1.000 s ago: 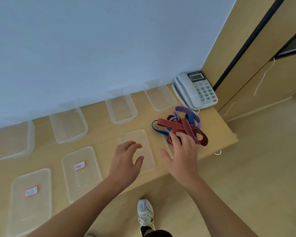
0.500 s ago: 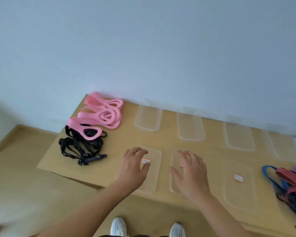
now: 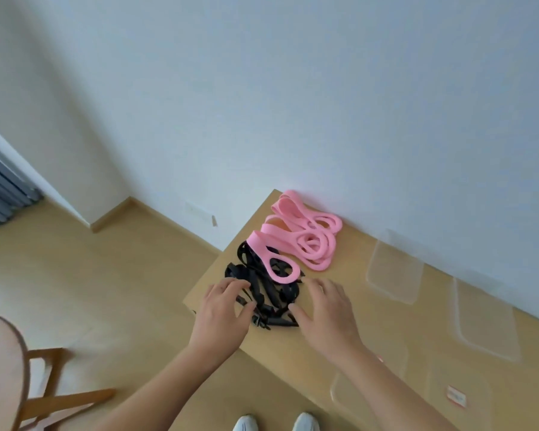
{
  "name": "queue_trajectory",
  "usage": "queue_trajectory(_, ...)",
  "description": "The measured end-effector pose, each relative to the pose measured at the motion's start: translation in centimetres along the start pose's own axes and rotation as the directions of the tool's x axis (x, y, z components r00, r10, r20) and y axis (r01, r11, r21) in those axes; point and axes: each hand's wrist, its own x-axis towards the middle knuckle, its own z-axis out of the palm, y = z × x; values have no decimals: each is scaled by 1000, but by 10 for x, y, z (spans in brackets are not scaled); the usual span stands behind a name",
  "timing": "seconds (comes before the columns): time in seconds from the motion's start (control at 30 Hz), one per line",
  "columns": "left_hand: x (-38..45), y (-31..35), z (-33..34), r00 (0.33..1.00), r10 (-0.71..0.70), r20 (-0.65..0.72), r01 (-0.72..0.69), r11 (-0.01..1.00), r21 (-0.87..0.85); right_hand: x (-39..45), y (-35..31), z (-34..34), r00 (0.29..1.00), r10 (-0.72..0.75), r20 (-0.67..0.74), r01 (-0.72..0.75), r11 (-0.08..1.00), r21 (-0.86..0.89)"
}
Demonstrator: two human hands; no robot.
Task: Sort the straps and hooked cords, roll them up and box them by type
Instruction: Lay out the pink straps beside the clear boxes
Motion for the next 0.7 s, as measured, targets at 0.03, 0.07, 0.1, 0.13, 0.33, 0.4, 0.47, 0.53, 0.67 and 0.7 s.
queue_trajectory(0.03,7,-1,-3,1000,-27,-8,27,1000,-8,12,-4,-1,999,-4,34,3,1000,29)
queue_trajectory(0.07,15,-2,-6,999,-51,-15,50,999,-15,22,-8,-3,999,-2,54,-2,998,69)
queue_trajectory(0.1,23,-2,-8,998,-65,-23,64,998,-20,32,-9,-3,998,6,65,-14,993,116)
queue_trajectory(0.13,33,-1,-9,997,-78,-29,78,997,-25,41,-8,-2,997,20,75,-32,987,158)
queue_trajectory(0.33,103,22,-9,990,-137,33,136,990,22,75,15,14,984,130,124,-158,954,255)
queue_trajectory(0.4,130,29,-5,978,-145,152,131,987,96,80,25,17,977,170,125,-200,935,291)
queue_trajectory(0.47,151,32,0,940,-182,289,145,979,143,83,34,19,971,201,131,-232,921,312)
queue_trajectory(0.53,166,35,5,914,-218,341,176,973,152,85,43,21,964,229,133,-262,900,348)
queue_trajectory(0.67,173,42,5,955,-184,233,152,977,149,85,48,23,957,276,93,-289,867,406)
queue_trajectory(0.7,172,47,5,964,-155,214,127,982,137,85,47,23,958,275,80,-282,862,422)
